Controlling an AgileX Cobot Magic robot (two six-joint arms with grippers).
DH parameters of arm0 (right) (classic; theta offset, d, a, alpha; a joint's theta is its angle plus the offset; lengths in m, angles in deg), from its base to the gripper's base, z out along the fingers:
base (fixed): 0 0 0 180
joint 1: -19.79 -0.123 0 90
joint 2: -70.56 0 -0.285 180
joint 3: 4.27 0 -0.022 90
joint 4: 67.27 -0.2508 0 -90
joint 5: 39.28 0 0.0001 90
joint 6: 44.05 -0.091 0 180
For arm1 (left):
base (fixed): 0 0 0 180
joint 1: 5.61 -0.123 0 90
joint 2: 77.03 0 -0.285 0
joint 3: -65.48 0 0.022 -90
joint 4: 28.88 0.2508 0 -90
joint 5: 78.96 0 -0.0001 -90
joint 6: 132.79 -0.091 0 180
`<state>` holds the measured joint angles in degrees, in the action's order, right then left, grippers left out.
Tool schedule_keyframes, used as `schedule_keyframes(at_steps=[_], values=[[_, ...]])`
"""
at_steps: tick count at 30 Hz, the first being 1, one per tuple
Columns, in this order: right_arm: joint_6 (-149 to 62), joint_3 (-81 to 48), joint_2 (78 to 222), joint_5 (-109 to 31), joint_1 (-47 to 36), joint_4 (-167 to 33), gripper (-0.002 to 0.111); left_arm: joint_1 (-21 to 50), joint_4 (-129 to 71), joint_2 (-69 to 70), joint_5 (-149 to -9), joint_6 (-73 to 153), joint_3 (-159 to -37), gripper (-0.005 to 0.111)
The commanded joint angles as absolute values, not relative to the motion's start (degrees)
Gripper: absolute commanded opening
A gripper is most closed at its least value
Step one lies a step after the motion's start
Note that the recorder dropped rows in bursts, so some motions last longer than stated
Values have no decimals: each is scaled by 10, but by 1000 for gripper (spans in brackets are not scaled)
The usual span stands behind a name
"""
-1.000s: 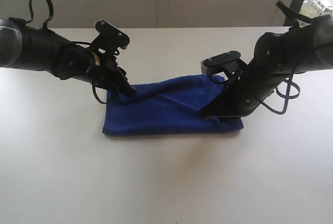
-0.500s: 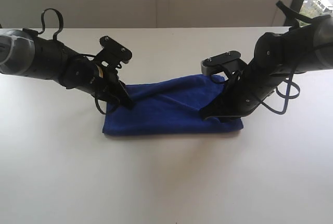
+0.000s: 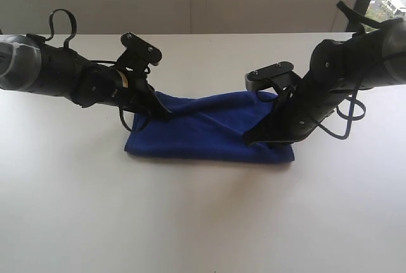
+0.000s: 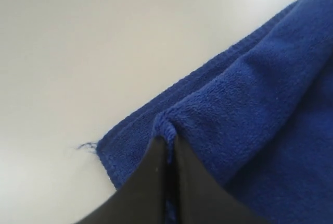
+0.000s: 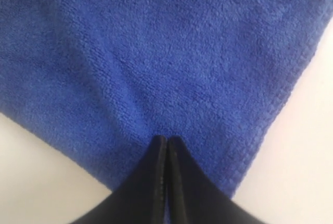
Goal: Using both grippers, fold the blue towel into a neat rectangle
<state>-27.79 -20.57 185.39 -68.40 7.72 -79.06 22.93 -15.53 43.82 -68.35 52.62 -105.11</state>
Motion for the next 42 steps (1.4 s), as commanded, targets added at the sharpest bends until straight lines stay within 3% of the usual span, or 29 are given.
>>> schedule_keyframes(at_steps=[1,4,9,11,16,19,26,42], values=[[-278,-209,1848,-679,78,-792,0,231,-171,442,-648,532,-1054,3],[-278,-209,1848,-679,78,-792,0,231,-171,442,-648,532,-1054,17],[-278,-209,1848,-679,78,-792,0,231,-171,442,-648,532,-1054,59],[-278,-209,1848,-679,78,-792,0,231,-171,440,-650,532,-1054,69],[-276,-209,1847,-679,78,-792,0,231,-173,403,-657,531,-1054,70],[-273,-202,1834,-687,78,-792,0,231,-173,367,-707,506,-1054,61],[-274,-147,1810,-738,78,-801,0,231,-173,348,-815,519,-1053,0],[-198,-149,1874,-676,-2,-930,0,261,-213,375,-810,542,-1054,0]])
